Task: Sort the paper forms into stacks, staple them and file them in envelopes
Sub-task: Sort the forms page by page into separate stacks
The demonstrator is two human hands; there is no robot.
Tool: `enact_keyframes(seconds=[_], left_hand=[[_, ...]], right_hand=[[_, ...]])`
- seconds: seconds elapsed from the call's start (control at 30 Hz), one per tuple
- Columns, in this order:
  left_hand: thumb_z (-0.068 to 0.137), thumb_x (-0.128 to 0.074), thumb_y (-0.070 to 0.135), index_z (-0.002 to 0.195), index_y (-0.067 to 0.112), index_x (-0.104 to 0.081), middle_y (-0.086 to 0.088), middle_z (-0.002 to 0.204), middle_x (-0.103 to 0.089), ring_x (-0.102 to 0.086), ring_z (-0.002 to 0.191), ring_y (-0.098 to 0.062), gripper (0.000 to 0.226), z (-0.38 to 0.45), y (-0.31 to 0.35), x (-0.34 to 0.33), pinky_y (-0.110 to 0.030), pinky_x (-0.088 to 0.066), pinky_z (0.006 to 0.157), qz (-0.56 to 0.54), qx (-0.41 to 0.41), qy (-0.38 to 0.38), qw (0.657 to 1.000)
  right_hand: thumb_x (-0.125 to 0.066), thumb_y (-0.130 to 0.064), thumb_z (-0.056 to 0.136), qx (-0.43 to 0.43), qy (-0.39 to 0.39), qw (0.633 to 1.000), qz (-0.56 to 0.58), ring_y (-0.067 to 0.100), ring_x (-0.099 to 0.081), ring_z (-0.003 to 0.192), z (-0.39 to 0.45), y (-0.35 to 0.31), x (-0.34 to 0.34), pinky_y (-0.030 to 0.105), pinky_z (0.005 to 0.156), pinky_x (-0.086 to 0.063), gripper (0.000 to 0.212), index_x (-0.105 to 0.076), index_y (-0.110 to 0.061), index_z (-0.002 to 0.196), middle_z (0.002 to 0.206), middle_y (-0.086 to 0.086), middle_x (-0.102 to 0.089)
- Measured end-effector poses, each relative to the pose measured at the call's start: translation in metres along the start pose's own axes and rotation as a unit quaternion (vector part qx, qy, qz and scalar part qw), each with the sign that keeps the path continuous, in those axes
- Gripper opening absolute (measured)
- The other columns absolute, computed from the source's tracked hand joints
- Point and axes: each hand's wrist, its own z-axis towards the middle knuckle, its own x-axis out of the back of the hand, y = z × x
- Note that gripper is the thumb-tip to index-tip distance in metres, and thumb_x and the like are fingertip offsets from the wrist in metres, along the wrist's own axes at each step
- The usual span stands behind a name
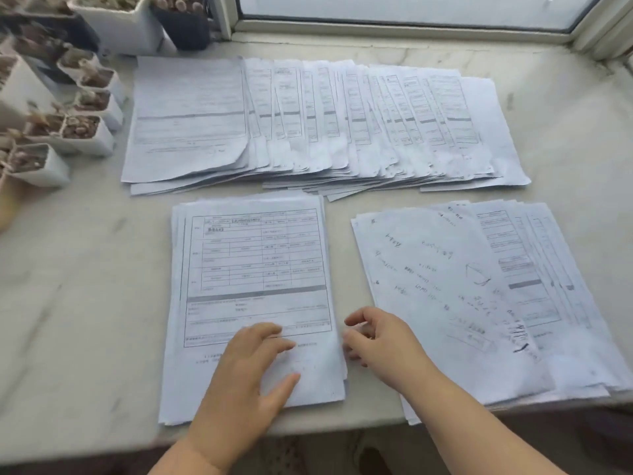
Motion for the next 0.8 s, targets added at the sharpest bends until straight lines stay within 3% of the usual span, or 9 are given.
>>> enact_keyframes(seconds=[0.1,0.2,0.33,0.43,0.67,0.8], left_hand=[[0.073,-0.066,0.055,0.107,0.03,-0.06,0.009,0.13,-0.045,-0.043,0.125,-0.018,0.042,-0.012,-0.003,-0.013,-0.036,-0.024,0.111,0.019,-0.031,-0.041,0.999],[0.072,-0.064,0.058,0.107,0.03,-0.06,0.007,0.131,-0.044,-0.037,0.13,-0.017,0.045,-0.014,-0.002,-0.018,-0.039,-0.018,0.113,0.023,-0.033,-0.037,0.999],[0.07,-0.063,0.061,0.109,0.037,-0.059,0.012,0.135,-0.043,-0.028,0.137,-0.009,0.046,-0.016,-0.007,-0.022,-0.033,-0.005,0.118,0.009,-0.023,-0.027,0.999],[0.071,-0.063,0.062,0.108,0.04,-0.062,0.017,0.137,-0.04,-0.022,0.14,-0.001,0.044,-0.018,-0.008,-0.021,-0.026,0.002,0.119,-0.018,-0.016,-0.024,0.999],[0.07,-0.063,0.063,0.105,0.042,-0.067,0.022,0.138,-0.039,-0.017,0.14,0.008,0.042,-0.018,-0.007,-0.018,-0.02,0.004,0.118,-0.041,-0.007,-0.021,0.999],[0.075,-0.06,0.06,0.102,0.037,-0.07,0.018,0.14,-0.044,-0.024,0.141,0.003,0.037,-0.019,-0.007,-0.016,-0.019,0.002,0.117,-0.042,-0.014,-0.015,0.999]], right_hand=[[-0.06,-0.025,0.091,-0.034,-0.009,0.999,-0.017,0.015,-0.071,0.069,-0.012,0.004,-0.007,0.036,0.073,-0.058,0.004,-0.061,-0.021,0.092,0.074,0.001,-0.073],[-0.06,-0.023,0.092,-0.067,-0.051,0.996,0.003,0.017,-0.07,0.069,-0.024,0.009,-0.012,0.032,0.069,-0.057,0.009,-0.063,-0.014,0.094,0.078,0.005,-0.072],[-0.062,-0.018,0.093,-0.075,-0.108,0.985,0.114,0.01,-0.068,0.073,-0.033,0.015,-0.014,0.025,0.073,-0.057,0.013,-0.067,-0.013,0.104,0.096,0.009,-0.074],[-0.061,-0.011,0.093,-0.061,-0.122,0.98,0.146,0.003,-0.066,0.067,-0.031,0.018,-0.016,0.022,0.07,-0.055,0.014,-0.069,-0.012,0.104,0.082,-0.003,-0.075],[-0.069,-0.014,0.087,-0.08,-0.075,0.984,0.138,0.005,-0.06,0.053,-0.017,0.019,-0.027,0.024,0.058,-0.05,0.006,-0.068,-0.009,0.087,0.068,-0.005,-0.068],[-0.073,-0.026,0.085,-0.057,-0.027,0.994,0.086,0.009,-0.054,0.051,-0.015,0.018,-0.034,0.023,0.054,-0.046,0.023,-0.059,-0.015,0.071,0.066,0.0,-0.062]])
